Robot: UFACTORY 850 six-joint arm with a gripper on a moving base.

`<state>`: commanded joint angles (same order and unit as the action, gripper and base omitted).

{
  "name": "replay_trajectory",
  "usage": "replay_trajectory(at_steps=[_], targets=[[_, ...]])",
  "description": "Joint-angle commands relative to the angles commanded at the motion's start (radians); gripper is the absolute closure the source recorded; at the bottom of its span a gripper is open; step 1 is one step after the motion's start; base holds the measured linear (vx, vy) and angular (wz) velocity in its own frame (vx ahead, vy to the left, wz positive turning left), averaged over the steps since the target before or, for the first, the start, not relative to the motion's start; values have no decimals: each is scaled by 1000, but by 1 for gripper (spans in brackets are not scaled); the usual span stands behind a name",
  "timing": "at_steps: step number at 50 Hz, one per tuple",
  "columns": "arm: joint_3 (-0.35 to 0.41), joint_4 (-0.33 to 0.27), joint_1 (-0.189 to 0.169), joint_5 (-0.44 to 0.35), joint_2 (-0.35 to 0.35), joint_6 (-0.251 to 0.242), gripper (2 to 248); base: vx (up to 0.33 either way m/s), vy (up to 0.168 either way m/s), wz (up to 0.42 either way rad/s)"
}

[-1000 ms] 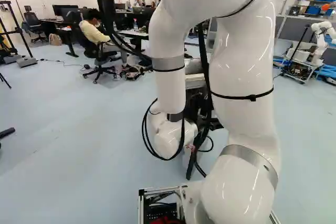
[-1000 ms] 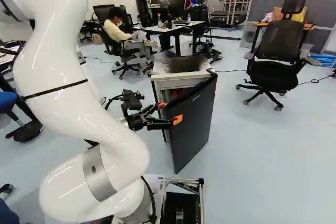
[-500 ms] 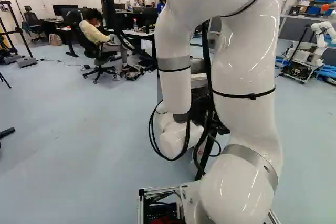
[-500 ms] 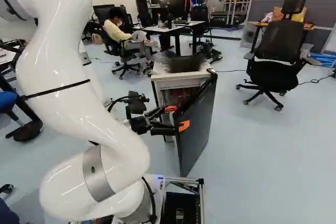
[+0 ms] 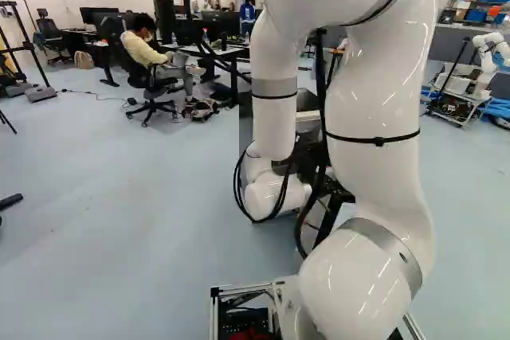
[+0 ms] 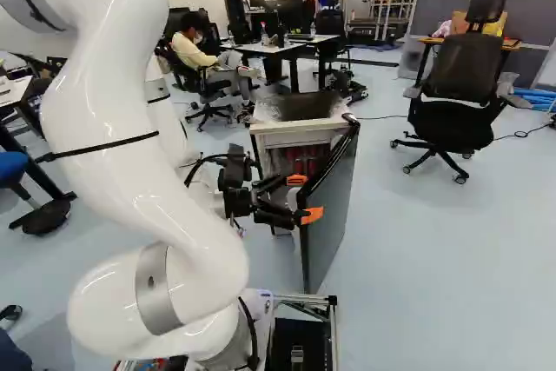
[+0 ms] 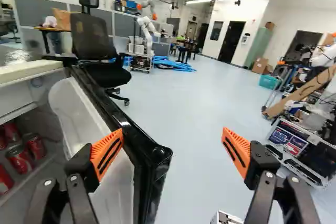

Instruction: Grab a drink from the fridge

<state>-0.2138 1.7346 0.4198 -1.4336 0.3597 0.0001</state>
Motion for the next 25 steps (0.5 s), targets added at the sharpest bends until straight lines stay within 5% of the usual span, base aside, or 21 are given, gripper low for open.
replay_trajectory(at_steps=[25], targets=[[-109, 28, -220, 0, 18, 0, 3, 0, 0, 0]])
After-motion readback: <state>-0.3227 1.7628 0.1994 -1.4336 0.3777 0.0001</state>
